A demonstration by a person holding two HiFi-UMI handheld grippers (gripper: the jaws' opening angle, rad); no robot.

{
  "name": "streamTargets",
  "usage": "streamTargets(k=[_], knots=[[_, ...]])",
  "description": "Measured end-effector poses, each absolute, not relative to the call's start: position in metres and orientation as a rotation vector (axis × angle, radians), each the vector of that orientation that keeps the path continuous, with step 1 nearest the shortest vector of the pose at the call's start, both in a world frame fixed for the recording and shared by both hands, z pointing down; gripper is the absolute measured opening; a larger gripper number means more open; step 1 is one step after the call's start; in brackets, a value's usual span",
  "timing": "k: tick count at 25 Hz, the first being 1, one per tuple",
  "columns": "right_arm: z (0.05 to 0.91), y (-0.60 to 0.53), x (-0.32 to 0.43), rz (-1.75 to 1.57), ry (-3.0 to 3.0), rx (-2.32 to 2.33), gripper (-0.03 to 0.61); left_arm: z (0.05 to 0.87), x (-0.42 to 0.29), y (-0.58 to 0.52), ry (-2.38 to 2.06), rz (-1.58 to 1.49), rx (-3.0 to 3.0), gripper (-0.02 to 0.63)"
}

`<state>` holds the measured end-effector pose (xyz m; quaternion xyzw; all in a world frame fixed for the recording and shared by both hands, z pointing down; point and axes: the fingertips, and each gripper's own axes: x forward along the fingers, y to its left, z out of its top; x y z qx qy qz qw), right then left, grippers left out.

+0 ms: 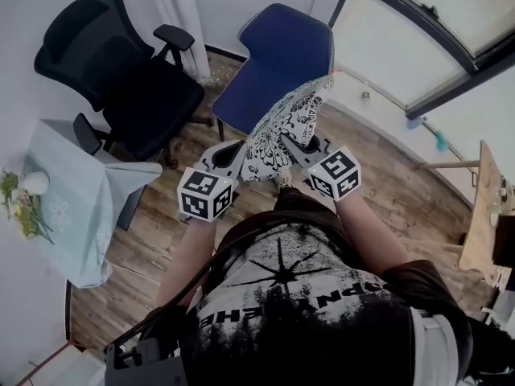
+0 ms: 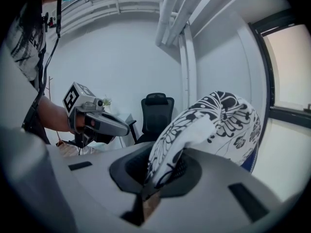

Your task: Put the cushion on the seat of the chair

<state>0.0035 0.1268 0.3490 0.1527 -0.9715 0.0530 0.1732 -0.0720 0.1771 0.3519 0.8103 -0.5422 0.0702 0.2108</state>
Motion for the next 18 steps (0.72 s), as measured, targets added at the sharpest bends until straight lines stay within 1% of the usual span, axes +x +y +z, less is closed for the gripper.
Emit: streamTargets(k=[12, 18], knots=[[0.363, -0.006, -0.015, 0.175, -2.756, 0.234, 0.031, 0.364, -0.084, 0.066, -1.637, 0.216, 2.109, 0.014], [0.363, -0.049, -0.033, 0.172, -2.769, 0.091, 0.032, 0.365, -0.092, 0.027, -1.732, 0.222, 2.011, 0.014]])
